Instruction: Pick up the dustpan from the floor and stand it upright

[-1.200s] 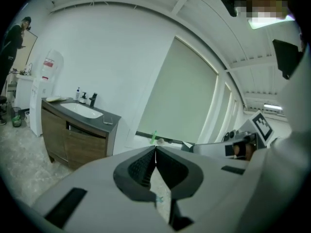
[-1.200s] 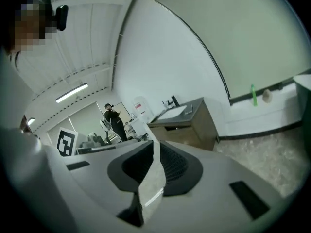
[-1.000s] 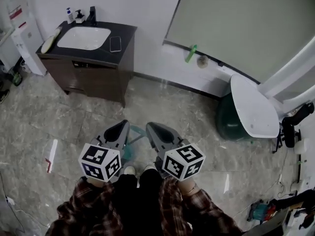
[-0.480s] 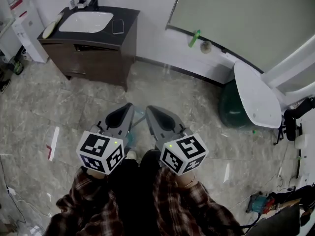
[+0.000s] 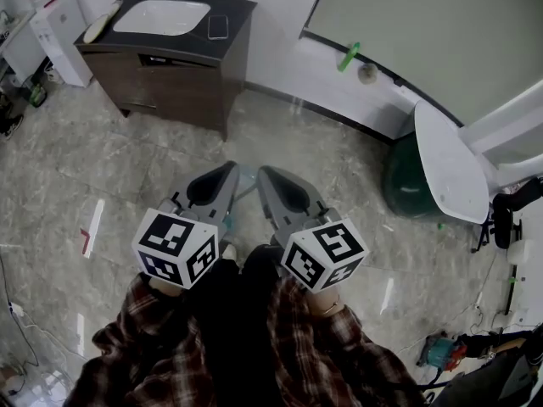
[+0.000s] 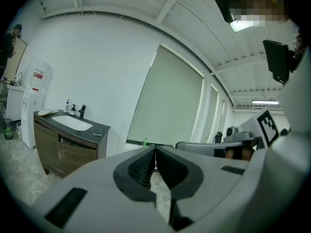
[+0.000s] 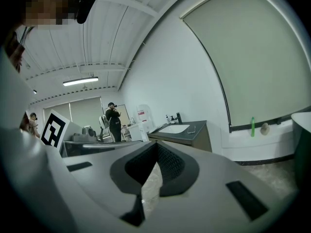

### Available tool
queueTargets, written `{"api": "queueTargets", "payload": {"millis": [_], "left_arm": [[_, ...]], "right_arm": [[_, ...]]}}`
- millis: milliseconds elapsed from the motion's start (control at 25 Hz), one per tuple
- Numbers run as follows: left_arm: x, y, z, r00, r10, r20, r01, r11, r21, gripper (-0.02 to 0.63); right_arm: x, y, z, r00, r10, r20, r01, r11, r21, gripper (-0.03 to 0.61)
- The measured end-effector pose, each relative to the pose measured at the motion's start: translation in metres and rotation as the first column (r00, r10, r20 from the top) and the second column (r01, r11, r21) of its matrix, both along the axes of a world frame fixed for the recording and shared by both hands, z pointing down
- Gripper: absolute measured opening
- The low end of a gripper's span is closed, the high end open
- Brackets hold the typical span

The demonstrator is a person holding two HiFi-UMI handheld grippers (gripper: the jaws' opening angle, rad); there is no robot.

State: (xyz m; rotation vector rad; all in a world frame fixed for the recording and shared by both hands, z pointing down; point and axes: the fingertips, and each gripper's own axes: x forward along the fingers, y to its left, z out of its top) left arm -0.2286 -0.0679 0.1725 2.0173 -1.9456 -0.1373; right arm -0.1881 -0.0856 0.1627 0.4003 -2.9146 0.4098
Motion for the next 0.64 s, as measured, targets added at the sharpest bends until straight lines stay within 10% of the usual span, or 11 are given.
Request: {"api": "queueTargets", "payload": {"millis": [640], "left_arm": [[0.0086,-0.0002,0.0057,1.000,0.024,-0.003,-0.024,1.000,-0.007,0.012]], "right_arm": [[0.0039,0.0031,0.0067,1.000,-0.001,-0.007,0.000,1.000,-0.025,0.011]]}}
